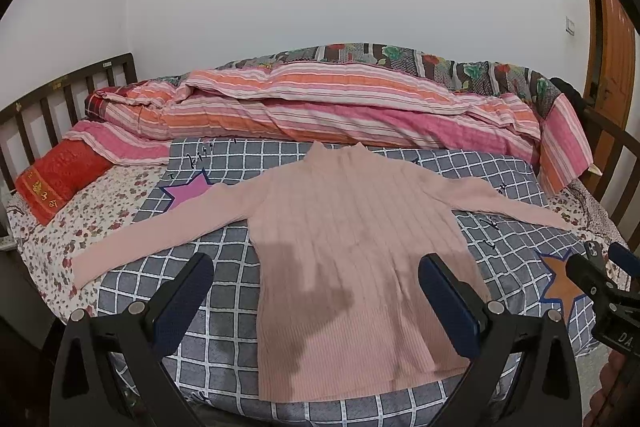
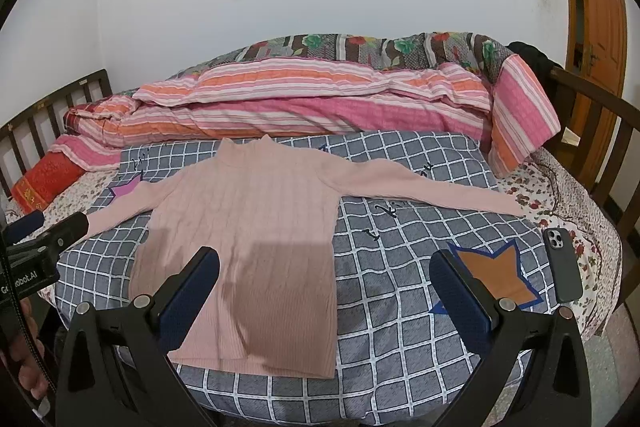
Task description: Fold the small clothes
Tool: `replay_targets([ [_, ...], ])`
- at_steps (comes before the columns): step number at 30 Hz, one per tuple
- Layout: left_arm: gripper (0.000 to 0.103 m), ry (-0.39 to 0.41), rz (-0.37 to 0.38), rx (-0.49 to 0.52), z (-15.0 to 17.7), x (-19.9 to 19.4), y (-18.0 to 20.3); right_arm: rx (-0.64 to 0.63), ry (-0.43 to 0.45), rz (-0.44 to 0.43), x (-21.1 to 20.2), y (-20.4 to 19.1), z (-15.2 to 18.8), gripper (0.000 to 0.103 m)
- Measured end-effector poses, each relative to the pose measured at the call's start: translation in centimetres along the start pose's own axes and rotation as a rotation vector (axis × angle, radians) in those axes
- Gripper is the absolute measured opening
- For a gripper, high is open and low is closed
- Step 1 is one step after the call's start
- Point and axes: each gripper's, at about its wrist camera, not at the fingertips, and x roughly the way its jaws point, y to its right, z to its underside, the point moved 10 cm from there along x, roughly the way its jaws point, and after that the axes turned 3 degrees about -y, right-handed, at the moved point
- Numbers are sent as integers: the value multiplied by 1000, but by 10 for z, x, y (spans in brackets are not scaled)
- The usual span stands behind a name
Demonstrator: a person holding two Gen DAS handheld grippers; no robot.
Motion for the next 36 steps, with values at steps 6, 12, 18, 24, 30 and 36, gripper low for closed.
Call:
replay_targets([
  [6,103,0,-4,-1,0,0,0,1,-4,-1,1,2,4,103],
  [12,103,-8,-12,-15,5,-2,-3,6,-7,-1,-1,4,5,103],
  [18,103,-5,-16,-21,8,-8,-5,-5,-11,3,-3,2,6,103],
  [24,103,-1,-21,-23,9,-15,-3,-13,-12,4,-9,2,7,103],
  [30,103,0,-25,-22,9,-21,-4,-9,-8,-3,-17,1,7,103],
  [36,103,-12,-25,-22,7,-22,-5,-19,-12,-7,-19,-1,3,103],
])
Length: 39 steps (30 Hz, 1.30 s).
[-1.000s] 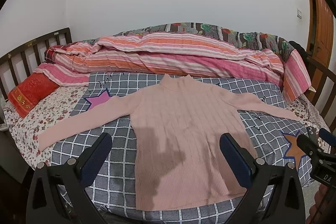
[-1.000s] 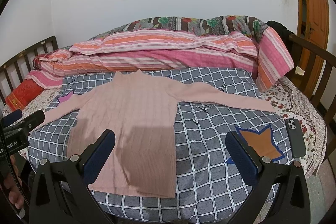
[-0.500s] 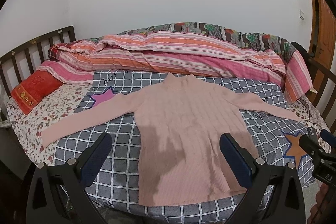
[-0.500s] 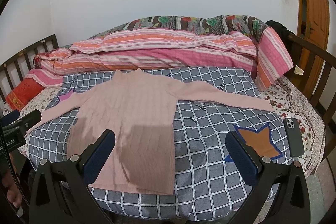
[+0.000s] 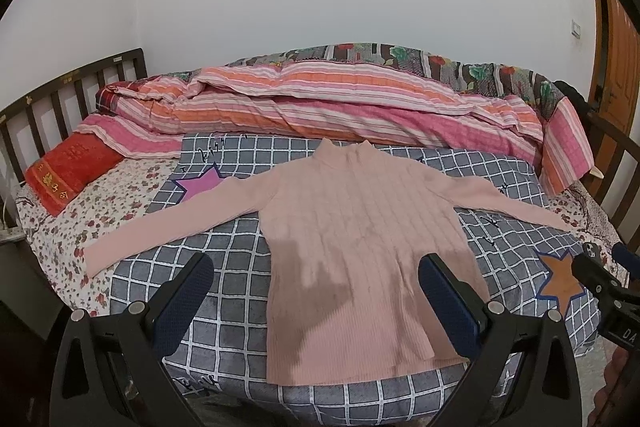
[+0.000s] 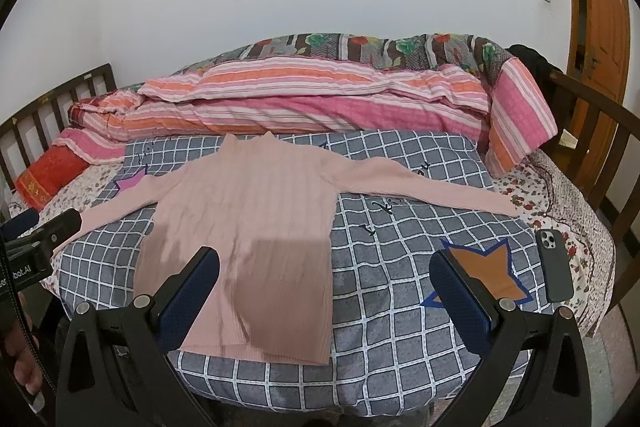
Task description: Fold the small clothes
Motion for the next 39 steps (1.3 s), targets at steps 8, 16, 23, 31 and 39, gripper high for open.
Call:
replay_targets([
  [8,103,1,7,0,-4,0,0,2,8,4,-3,-1,-4,103],
  [16,103,-13,19,-21,-9,8,-5,9,5,17,0,6,-9,103],
  [23,103,-36,31,-39,-11,25,-11,16,-21,34,17,13,-14,103],
  [31,103,-47,41,-59,-21,57,-28,13,-47,26,45,13,-22,103],
  [39,103,-108,59,-162,7,122,-79,47,-70,-78,88,1,-19,103],
])
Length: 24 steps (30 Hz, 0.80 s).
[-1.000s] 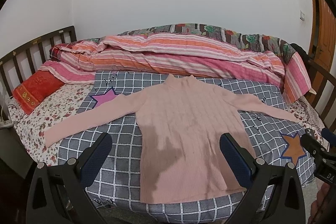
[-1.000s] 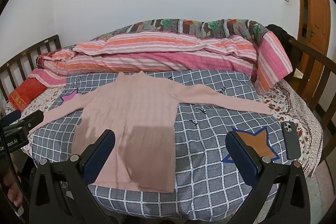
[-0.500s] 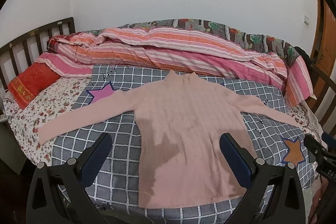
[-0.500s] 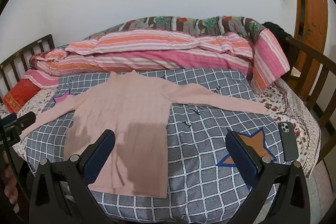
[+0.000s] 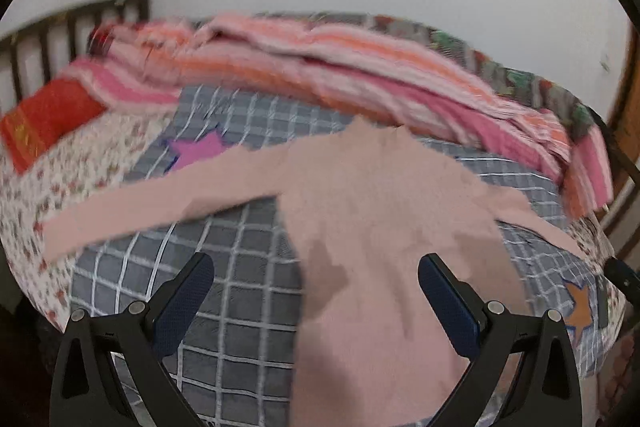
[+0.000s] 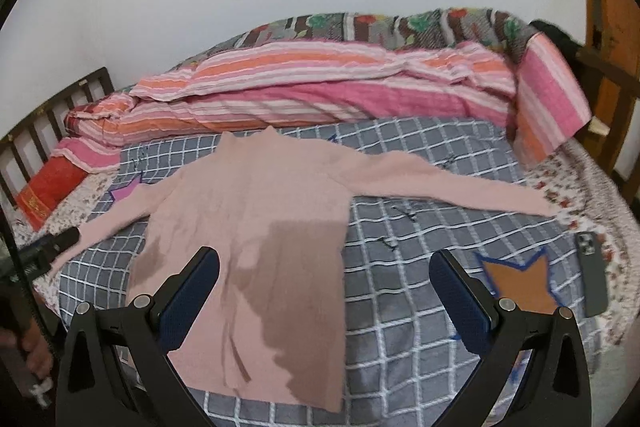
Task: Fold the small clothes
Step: 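Grasp the sweater sleeve nearest the left tool with the left tool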
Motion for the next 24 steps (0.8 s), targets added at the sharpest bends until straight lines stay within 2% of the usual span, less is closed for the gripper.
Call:
replay_targets([
  [2,100,-31,-15,-56,7,20,-27,-3,-12,-1,15,-3,4,102],
  [4,90,-56,-33,-123,14,39,-58,-9,-13,8,26,-5,8,102],
  [9,76,-96,-131,-298,27,75,-142,-11,-16,17,46,-8,18,102],
  [10,66,-101,-166,-341,31,79,-161,-6,-20,19,51,-9,19,102],
  [12,60,-104,-165,-426,37,87,-185,-2,-24,27,58,-10,22,102],
  [14,60,-70,-124,-504,35,91,-204,-18,-30,37,66,-16,27,102],
  [16,60,-27,-116,-536,29,89,-216,-38,-40,50,72,-20,31,102],
  [22,61,11,-139,-640,18,97,-254,-76,-69,79,88,-34,40,102],
  [24,61,36,-179,-666,17,93,-266,-64,-68,75,90,-36,39,102],
])
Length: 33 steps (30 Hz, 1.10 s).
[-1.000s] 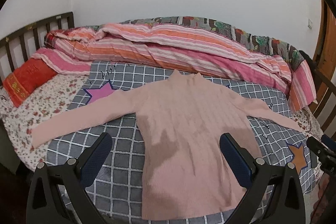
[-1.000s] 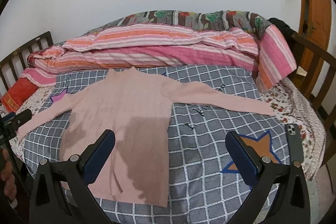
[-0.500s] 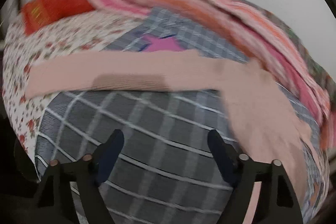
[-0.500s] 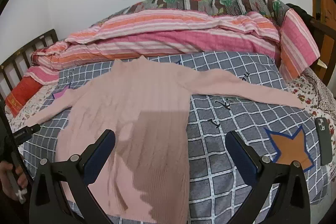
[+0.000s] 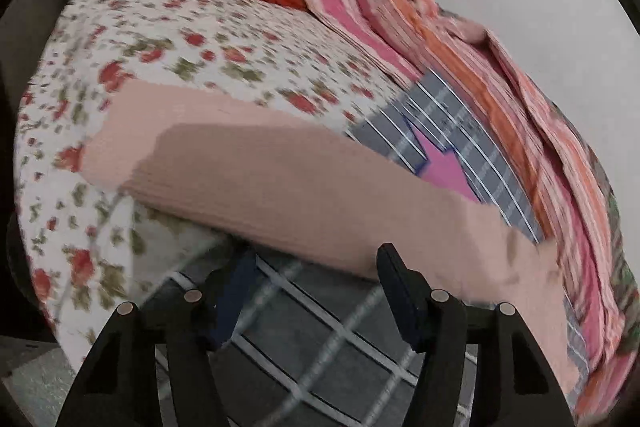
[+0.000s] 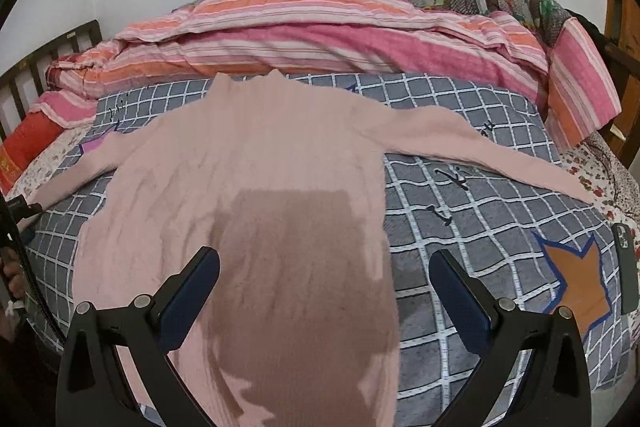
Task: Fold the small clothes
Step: 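Grasp the sweater sleeve nearest the left tool with the left tool, then fold the held sleeve across the sweater body and open the left tool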
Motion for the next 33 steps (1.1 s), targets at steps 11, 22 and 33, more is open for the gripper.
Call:
replay_targets([
  [11,32,76,-193,-84,-38,6,-38,30,-8,6,8,2,-11,102],
  [22,7,205,-181,150,-73,-46,40,58,30,-7,-4,26,-23,102],
  [33,7,325,-71,477,-24,-100,202,81,24,-29,2,65,-16,102],
])
